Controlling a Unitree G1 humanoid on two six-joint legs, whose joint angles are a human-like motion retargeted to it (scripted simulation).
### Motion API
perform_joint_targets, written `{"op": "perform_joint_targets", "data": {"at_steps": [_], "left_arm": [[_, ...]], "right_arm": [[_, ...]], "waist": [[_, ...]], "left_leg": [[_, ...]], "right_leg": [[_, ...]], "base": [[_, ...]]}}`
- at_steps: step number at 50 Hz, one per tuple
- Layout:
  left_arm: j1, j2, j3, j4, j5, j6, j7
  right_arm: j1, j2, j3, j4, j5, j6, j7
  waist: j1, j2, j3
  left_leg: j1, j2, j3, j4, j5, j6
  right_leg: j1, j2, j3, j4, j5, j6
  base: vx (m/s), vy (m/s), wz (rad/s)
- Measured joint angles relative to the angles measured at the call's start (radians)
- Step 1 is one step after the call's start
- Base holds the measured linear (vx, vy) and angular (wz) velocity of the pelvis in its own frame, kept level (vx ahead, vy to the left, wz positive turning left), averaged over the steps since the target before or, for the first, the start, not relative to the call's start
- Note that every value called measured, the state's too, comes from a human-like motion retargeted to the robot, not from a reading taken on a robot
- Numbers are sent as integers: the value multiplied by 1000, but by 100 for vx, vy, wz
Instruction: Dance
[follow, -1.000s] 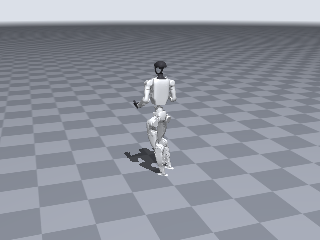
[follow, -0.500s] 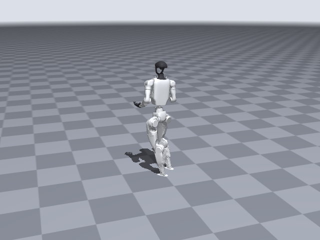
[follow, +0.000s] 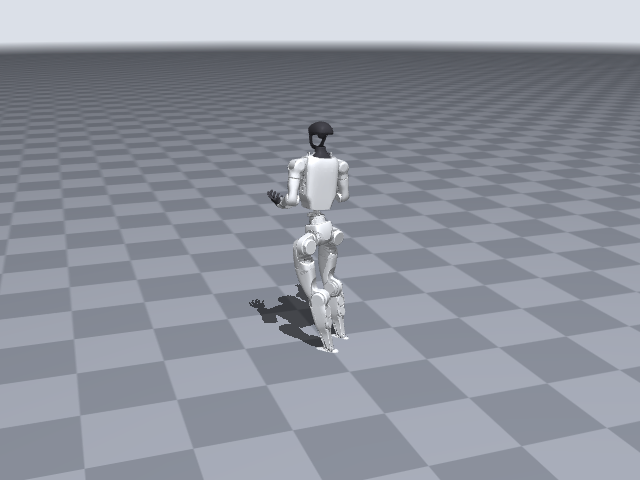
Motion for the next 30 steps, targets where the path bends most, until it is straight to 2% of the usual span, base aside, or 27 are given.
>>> {"op": "perform_joint_targets", "data": {"at_steps": [3,8,10,12,25,30], "left_arm": [[18,-17,-9,-14,18,1,-18],[-49,2,-1,-29,28,14,-26],[5,-19,-16,-32,41,18,-42],[-47,3,-8,-40,37,26,-38],[-132,18,-30,-50,25,66,-76],[-255,43,-20,-109,53,56,-104]], "right_arm": [[-3,-9,27,1,-39,16,40],[-83,-72,33,18,-62,58,96],[-33,-59,63,5,-86,65,129],[-82,-90,57,11,-79,84,144],[-134,-133,102,10,-51,134,266],[-126,-141,122,-7,-37,144,309]], "waist": [[3,-4,0],[12,16,5],[12,4,-6],[21,18,-8],[13,30,23],[13,31,16]], "left_leg": [[0,-1,29,-5,27,1],[-12,3,4,6,-15,5],[-7,4,50,3,24,2],[-11,2,18,2,-15,5],[-12,-5,27,28,-35,10],[-30,-3,25,54,-47,11]], "right_leg": [[-10,2,26,3,27,0],[28,0,7,-89,38,-3],[14,2,46,-72,72,-2],[35,-1,21,-117,55,-3],[99,-18,34,-241,116,5],[92,-21,37,-241,118,10]], "base": [[-4,0,-27],[3,2,3],[-10,-2,-54],[6,4,18],[0,0,1],[0,0,0]]}}
